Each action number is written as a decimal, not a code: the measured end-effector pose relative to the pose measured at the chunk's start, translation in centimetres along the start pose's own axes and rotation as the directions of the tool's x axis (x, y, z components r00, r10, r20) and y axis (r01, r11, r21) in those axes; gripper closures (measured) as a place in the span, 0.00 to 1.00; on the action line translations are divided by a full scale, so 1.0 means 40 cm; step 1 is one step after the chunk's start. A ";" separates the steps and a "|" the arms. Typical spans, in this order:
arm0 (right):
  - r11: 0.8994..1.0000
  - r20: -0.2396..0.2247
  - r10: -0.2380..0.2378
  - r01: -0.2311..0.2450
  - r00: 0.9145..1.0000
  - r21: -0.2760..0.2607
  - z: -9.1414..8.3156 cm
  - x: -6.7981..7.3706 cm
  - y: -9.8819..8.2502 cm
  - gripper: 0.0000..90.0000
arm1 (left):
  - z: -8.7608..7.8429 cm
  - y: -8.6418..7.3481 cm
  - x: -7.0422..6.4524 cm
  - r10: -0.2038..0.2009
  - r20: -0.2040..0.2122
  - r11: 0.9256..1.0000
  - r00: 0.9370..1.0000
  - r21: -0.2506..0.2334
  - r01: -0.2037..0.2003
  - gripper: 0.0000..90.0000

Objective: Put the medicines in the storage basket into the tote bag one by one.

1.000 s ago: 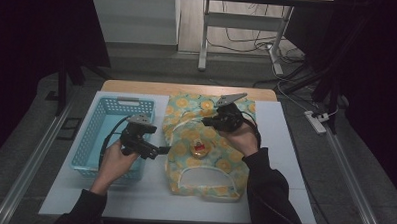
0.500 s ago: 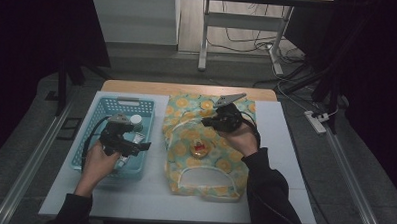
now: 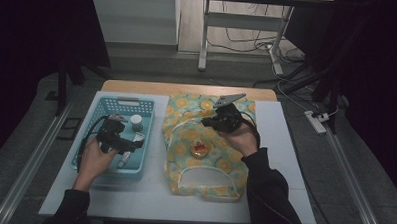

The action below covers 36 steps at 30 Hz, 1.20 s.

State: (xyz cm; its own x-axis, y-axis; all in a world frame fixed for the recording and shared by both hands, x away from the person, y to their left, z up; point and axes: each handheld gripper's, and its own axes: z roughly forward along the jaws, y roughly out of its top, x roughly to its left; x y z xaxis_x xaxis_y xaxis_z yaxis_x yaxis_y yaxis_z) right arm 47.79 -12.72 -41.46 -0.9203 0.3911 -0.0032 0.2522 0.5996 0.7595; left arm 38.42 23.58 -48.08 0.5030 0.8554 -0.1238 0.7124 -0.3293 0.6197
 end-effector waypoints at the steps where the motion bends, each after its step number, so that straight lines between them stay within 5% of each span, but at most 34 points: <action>1: 1.000 0.000 0.000 0.000 1.000 0.000 0.000 0.000 0.000 1.00 | 0.006 0.001 0.003 0.000 -0.005 1.000 1.000 0.013 0.000 0.01; 11: 1.000 -0.001 -0.001 0.001 1.000 -0.002 0.000 0.001 0.000 1.00 | 0.055 0.007 0.019 0.019 -0.014 0.991 1.000 0.134 -0.016 0.00; 23: 1.000 0.000 -0.004 0.004 1.000 -0.006 -0.004 0.004 0.002 1.00 | 0.093 0.002 0.015 0.043 -0.063 0.961 0.997 0.275 -0.024 0.01; 28: 1.000 0.001 -0.006 0.006 1.000 -0.008 -0.005 0.003 0.002 1.00 | 0.096 0.002 0.005 0.073 -0.091 0.954 0.993 0.297 -0.043 0.17; 36: 1.000 0.004 -0.006 0.006 1.000 -0.012 -0.008 0.003 0.003 1.00 | 0.098 -0.001 0.008 0.048 -0.072 0.948 0.996 0.318 -0.023 0.49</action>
State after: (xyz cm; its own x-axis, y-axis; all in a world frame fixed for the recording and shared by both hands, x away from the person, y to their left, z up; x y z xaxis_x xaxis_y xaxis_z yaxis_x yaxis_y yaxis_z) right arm 47.59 -12.83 -41.15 -0.9206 0.3904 -0.0105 0.2428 0.5933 0.7675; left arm 40.47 22.29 -51.18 0.5001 0.8651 -0.0379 0.8194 -0.4586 0.3438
